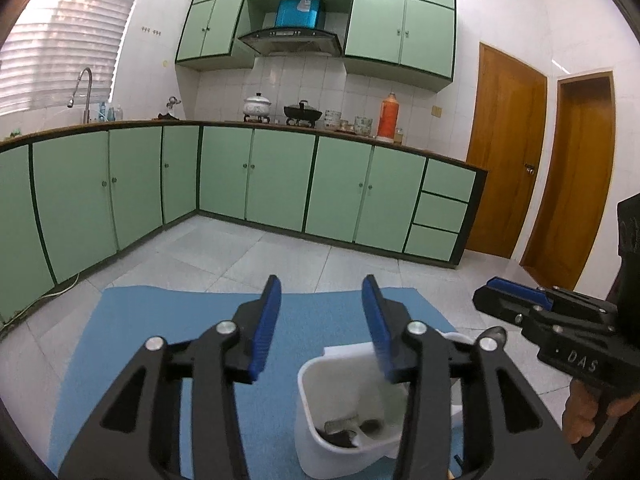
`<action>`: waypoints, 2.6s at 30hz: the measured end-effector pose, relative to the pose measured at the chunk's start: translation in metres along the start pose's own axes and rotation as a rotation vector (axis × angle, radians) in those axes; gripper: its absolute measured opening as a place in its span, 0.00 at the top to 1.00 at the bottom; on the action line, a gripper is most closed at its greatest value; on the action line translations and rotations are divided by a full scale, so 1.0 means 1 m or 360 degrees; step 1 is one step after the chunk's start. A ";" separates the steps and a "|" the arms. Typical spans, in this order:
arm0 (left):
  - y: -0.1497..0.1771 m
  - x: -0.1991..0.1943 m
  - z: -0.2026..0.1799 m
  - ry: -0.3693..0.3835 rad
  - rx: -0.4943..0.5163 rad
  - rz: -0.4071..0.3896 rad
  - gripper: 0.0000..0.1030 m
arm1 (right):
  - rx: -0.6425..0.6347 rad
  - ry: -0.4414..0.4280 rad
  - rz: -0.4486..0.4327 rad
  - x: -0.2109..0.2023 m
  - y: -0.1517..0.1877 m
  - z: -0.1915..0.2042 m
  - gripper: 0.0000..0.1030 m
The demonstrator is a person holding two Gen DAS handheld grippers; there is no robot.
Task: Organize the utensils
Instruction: 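Open both tools to drop the spoons into the white holder, then withdraw both open tools from the holder toward the row of chopsticks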
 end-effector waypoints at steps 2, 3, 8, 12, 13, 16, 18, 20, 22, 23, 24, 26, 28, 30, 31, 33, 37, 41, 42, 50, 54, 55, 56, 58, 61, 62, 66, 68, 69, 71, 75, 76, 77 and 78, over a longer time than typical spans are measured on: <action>-0.002 -0.011 0.000 0.0001 -0.0003 -0.0028 0.49 | 0.0012 0.0002 -0.0021 -0.008 -0.001 -0.001 0.67; -0.004 -0.015 0.000 -0.0003 -0.0003 -0.0038 0.47 | 0.0020 0.0010 -0.0039 -0.014 -0.001 -0.003 0.63; -0.001 -0.047 -0.001 -0.0021 -0.0012 -0.0081 0.31 | 0.0026 0.0062 -0.0110 -0.044 0.004 -0.005 0.50; 0.011 -0.073 -0.002 -0.0043 -0.0014 -0.0083 0.21 | 0.0039 0.0120 -0.0152 -0.071 0.018 -0.008 0.39; 0.017 -0.083 -0.001 -0.0048 -0.0017 -0.0089 0.20 | 0.0045 0.0148 -0.0165 -0.080 0.026 -0.008 0.36; 0.032 -0.101 -0.001 -0.0068 -0.0015 -0.0072 0.16 | 0.0047 0.0207 -0.0174 -0.099 0.045 -0.009 0.31; 0.045 -0.115 0.000 -0.0083 -0.0011 -0.0067 0.15 | 0.0075 0.0246 -0.0175 -0.112 0.059 -0.012 0.29; 0.060 -0.128 0.001 -0.0108 -0.0011 -0.0059 0.14 | 0.0110 0.0249 -0.0173 -0.124 0.075 -0.013 0.27; 0.077 -0.142 0.001 -0.0132 0.0000 -0.0047 0.14 | 0.0142 0.0282 -0.0156 -0.136 0.095 -0.014 0.27; 0.084 -0.149 0.001 -0.0153 0.0003 -0.0048 0.14 | 0.0149 0.0299 -0.0148 -0.141 0.105 -0.013 0.27; 0.089 -0.153 0.002 -0.0164 0.0005 -0.0052 0.14 | 0.0155 0.0309 -0.0141 -0.144 0.113 -0.012 0.27; 0.107 -0.168 0.003 -0.0215 0.0010 -0.0068 0.14 | 0.0171 0.0333 -0.0137 -0.153 0.129 -0.009 0.27; 0.122 -0.180 0.002 -0.0251 0.0025 -0.0082 0.14 | 0.0161 0.0393 -0.0153 -0.164 0.148 -0.004 0.27; 0.139 -0.193 0.000 -0.0297 0.0046 -0.0119 0.14 | 0.0161 0.0435 -0.0177 -0.174 0.166 0.002 0.27; 0.146 -0.199 -0.001 -0.0308 0.0051 -0.0128 0.14 | 0.0171 0.0455 -0.0196 -0.179 0.174 0.005 0.27; 0.159 -0.208 -0.003 -0.0308 0.0037 -0.0128 0.14 | 0.0178 0.0482 -0.0221 -0.187 0.189 0.009 0.27; 0.188 -0.225 -0.013 -0.0303 0.0047 -0.0114 0.14 | 0.0118 0.0510 -0.0220 -0.196 0.215 0.025 0.27; 0.208 -0.231 -0.018 -0.0312 0.0066 -0.0071 0.14 | 0.0107 0.0486 -0.0181 -0.200 0.233 0.038 0.27; 0.214 -0.233 -0.019 -0.0314 0.0063 -0.0057 0.14 | 0.0116 0.0483 -0.0174 -0.201 0.238 0.039 0.27; 0.244 -0.238 -0.027 -0.0335 0.0031 -0.0006 0.20 | 0.0098 0.0502 -0.0109 -0.199 0.275 0.042 0.35; 0.253 -0.236 -0.026 -0.0347 -0.0001 0.0018 0.23 | 0.0098 0.0494 -0.0086 -0.195 0.285 0.043 0.45; 0.256 -0.235 -0.026 -0.0351 -0.0007 0.0022 0.24 | 0.0100 0.0494 -0.0084 -0.194 0.286 0.043 0.47; 0.257 -0.235 -0.026 -0.0353 -0.0008 0.0026 0.25 | 0.0101 0.0493 -0.0082 -0.193 0.288 0.044 0.48; 0.261 -0.233 -0.025 -0.0359 -0.0014 0.0039 0.27 | 0.0103 0.0492 -0.0082 -0.192 0.289 0.045 0.53; 0.263 -0.233 -0.025 -0.0380 -0.0012 0.0031 0.29 | 0.0095 0.0500 -0.0091 -0.192 0.289 0.047 0.59; 0.262 -0.233 -0.025 -0.0380 -0.0014 0.0030 0.30 | 0.0097 0.0499 -0.0093 -0.191 0.290 0.047 0.60; 0.264 -0.231 -0.028 -0.0392 -0.0008 0.0032 0.35 | 0.0094 0.0515 -0.0102 -0.189 0.291 0.048 0.63; 0.263 -0.230 -0.030 -0.0387 -0.0010 0.0032 0.38 | 0.0090 0.0516 -0.0107 -0.189 0.294 0.050 0.66; 0.264 -0.230 -0.030 -0.0385 -0.0012 0.0031 0.40 | 0.0085 0.0513 -0.0109 -0.189 0.294 0.051 0.68; 0.264 -0.229 -0.032 -0.0387 -0.0010 0.0031 0.43 | 0.0074 0.0521 -0.0116 -0.188 0.295 0.053 0.71; 0.266 -0.230 -0.037 -0.0375 -0.0009 0.0032 0.47 | 0.0049 0.0537 -0.0134 -0.188 0.297 0.059 0.78; 0.266 -0.231 -0.038 -0.0371 -0.0005 0.0033 0.48 | 0.0052 0.0538 -0.0139 -0.189 0.297 0.059 0.79; 0.267 -0.230 -0.040 -0.0369 -0.0004 0.0034 0.48 | 0.0057 0.0539 -0.0144 -0.190 0.298 0.060 0.79; 0.268 -0.232 -0.042 -0.0362 -0.0004 0.0033 0.49 | 0.0059 0.0539 -0.0149 -0.190 0.298 0.060 0.80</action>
Point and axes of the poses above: each gripper's, at about its wrist camera, not at the fingertips, and x roughly the way its jaws point, z to its left, y to its underside, the point moved 9 cm from there along x, roughly the way its jaws point
